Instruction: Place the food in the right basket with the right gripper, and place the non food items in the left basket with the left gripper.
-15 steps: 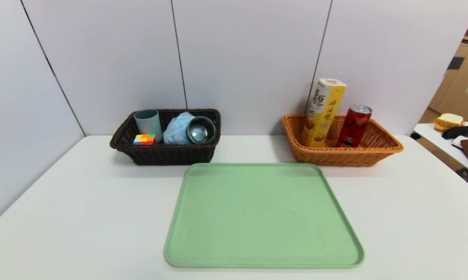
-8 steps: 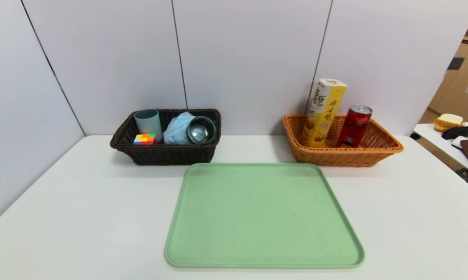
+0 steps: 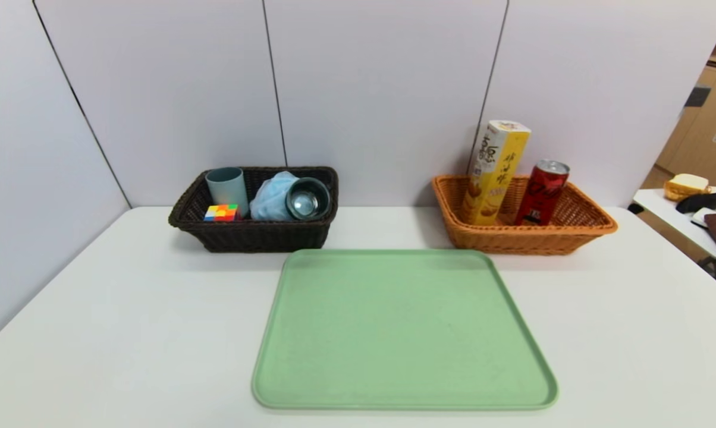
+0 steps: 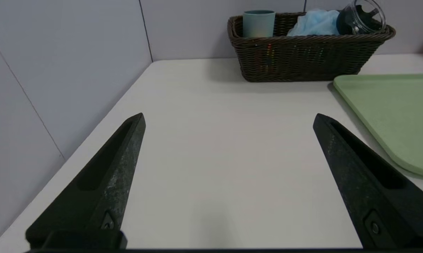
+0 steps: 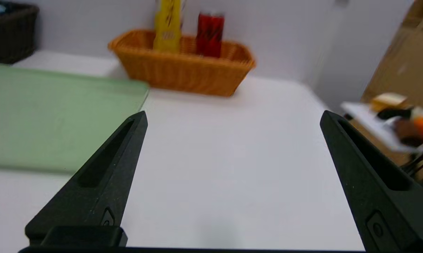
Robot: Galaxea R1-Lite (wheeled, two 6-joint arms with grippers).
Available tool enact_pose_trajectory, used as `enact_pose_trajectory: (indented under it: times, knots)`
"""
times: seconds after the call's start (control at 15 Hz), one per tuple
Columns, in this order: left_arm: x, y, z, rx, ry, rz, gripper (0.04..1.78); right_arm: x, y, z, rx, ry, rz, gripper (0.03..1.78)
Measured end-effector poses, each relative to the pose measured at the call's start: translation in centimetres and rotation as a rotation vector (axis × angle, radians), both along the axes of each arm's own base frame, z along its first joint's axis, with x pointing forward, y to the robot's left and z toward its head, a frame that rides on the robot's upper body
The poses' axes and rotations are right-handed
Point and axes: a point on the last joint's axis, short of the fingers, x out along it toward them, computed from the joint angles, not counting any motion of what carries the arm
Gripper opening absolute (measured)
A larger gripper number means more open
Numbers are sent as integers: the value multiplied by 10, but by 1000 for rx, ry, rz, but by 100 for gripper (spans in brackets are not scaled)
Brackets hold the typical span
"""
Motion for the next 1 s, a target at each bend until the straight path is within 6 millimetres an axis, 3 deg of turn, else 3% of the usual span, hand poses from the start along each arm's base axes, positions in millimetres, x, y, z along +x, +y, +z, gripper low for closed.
enact_pose_trajectory:
  times: [0.2, 1.0]
  knots:
    - [3, -1, -17, -29, 139, -44, 169, 2, 1, -18, 36, 165, 42, 170]
    - [3, -1, -17, -99, 134, -43, 169, 2, 1, -18, 85, 165, 41, 170]
